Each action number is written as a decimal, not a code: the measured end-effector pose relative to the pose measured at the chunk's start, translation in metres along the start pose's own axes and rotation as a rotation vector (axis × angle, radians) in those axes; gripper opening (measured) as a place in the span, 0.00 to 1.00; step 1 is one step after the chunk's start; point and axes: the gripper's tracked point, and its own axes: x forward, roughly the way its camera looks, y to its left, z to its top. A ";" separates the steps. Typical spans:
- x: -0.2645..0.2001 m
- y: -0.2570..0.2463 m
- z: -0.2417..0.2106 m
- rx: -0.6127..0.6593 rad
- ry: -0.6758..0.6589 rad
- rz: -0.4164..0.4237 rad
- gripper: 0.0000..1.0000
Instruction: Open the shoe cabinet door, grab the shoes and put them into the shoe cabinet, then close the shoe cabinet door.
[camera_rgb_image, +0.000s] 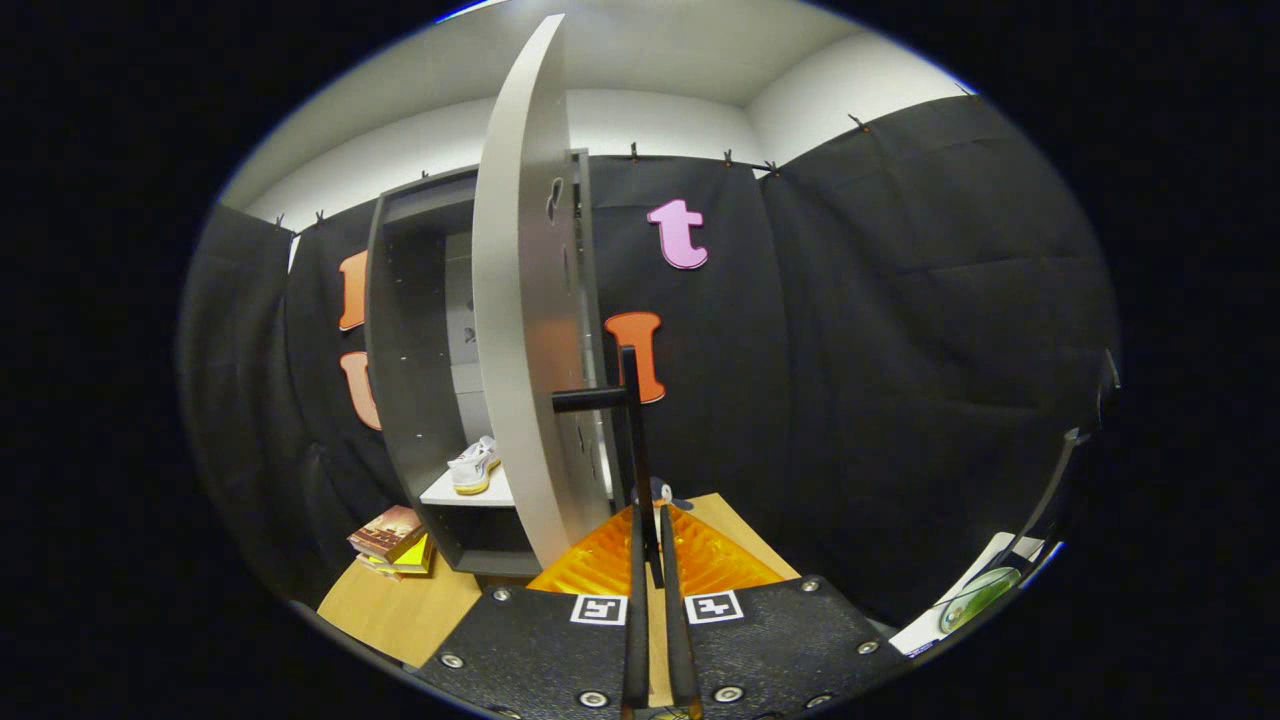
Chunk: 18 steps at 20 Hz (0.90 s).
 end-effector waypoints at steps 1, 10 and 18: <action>-0.002 -0.005 0.002 -0.011 -0.014 -0.009 0.07; -0.030 0.016 0.027 -0.015 -0.101 0.015 0.15; -0.054 0.073 0.049 -0.114 -0.210 0.086 0.56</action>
